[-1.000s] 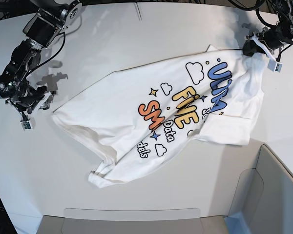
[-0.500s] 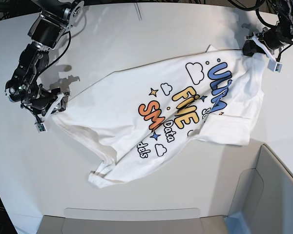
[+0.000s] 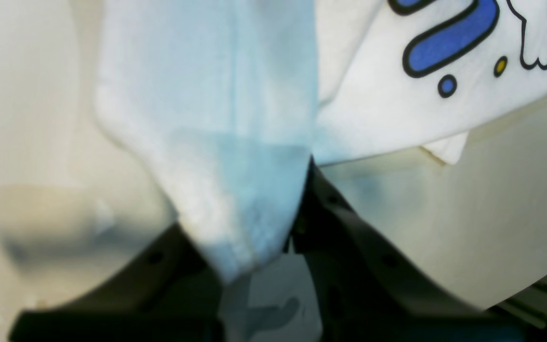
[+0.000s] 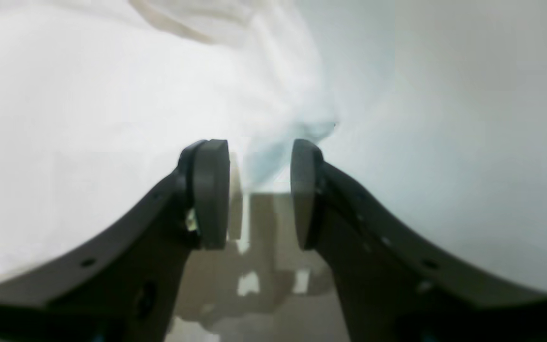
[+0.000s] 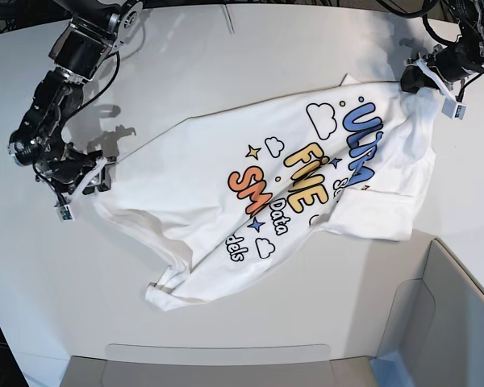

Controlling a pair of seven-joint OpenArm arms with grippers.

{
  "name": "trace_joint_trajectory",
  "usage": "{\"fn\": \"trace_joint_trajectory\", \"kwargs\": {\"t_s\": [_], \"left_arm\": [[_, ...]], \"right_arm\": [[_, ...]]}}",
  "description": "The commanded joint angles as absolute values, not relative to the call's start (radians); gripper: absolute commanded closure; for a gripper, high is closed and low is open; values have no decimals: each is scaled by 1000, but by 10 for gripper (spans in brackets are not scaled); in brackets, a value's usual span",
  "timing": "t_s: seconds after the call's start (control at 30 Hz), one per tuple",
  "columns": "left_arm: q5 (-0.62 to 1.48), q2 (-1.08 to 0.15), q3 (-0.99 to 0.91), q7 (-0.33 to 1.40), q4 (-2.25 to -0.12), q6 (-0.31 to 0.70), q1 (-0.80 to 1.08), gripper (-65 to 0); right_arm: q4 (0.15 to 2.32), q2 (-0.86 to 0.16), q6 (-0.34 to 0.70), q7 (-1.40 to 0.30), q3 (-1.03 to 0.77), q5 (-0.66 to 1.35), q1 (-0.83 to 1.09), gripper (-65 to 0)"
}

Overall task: Layout the t-shirt on the table in an organized manner, then fold the t-shirt properly
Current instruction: 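Grasp the shirt's sleeve edge with the right gripper, then stretch the shirt between both grippers, pulling the right gripper outward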

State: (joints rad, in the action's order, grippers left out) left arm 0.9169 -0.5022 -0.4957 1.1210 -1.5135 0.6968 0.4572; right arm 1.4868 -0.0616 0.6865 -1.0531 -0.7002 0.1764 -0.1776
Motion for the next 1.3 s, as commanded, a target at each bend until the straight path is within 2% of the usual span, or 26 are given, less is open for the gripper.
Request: {"fn": "trace_joint_trajectory", "kwargs": {"t_s": [0.0,0.1,0.37,0.47,0.9,1.1,1.17,1.27], "left_arm": [[888,-516,-496,1144,-1517,688,464,-35],[888,-516,-496,1144,-1517,688,463,-35],[888,-515,-496,1152,-1517,688,435,-36],[888,-515,-496,1152,-1517,688,435,-36],[888,-515,-496,1150,-1517,688,437,-36],[888,-513,-496,1152,-1517,688,437,-34],[888,-513,-496,1152,-1517,688,437,-34],[888,-513,-496,1152,-1517,688,437,-34]], "right_arm": [[1518,-84,698,-1040,-714,214,-196,-216],[1514,-122,698,-1043,-765,251,-197,-217],[1222,-216,698,-992,-742,272,-262,-218],[1139,-219,698,-924,-704,272,-271,-218],[1007,-196,698,-926,-573,272,-308,-217],[1061,-171,698,-926,-490,274,-277,-215],[1109,-157,698,-926,-489,274,-259,-200],[1182,-140,698,-961,-466,274,-239,-112]]}}
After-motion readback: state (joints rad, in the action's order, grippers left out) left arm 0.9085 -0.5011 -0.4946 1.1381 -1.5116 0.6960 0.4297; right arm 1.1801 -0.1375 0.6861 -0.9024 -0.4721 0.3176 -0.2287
